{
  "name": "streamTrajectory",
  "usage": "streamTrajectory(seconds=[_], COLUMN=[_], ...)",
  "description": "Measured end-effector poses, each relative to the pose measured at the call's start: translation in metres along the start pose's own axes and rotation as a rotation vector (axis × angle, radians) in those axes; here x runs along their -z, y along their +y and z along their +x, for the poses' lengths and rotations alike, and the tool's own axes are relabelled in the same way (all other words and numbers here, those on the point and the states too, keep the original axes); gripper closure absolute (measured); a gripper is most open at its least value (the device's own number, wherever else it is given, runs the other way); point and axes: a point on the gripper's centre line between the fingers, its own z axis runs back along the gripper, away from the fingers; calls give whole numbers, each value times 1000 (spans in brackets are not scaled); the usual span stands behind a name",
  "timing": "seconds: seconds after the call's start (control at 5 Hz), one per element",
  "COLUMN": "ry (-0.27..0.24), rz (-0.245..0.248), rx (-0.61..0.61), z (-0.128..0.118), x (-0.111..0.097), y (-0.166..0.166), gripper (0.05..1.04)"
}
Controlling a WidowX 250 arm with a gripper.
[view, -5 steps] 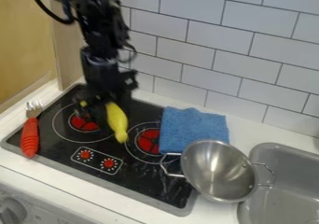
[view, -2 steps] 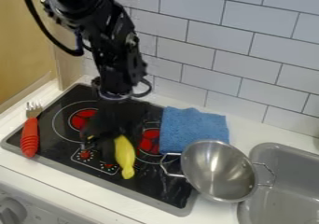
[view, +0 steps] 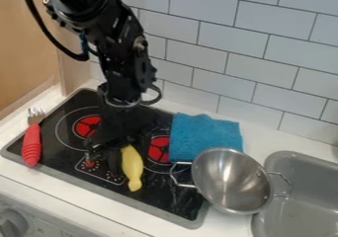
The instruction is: Move the banana to the center of the burners
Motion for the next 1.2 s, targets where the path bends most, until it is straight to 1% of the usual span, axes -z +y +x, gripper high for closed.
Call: streamTrajectory(seconds=[0.2, 0.4, 0.6, 0.8, 1.0, 1.2], ry=[13, 3, 6, 13, -9, -37], rz=[11, 36, 44, 32, 0, -51], rx=[-16, -10, -4, -6, -3, 2], z=[0, 1, 1, 0, 2, 5], x=[1, 1, 1, -3, -17, -34], y=[3, 7, 9, 8, 7, 2], gripper=[191, 61, 79, 85, 85, 85])
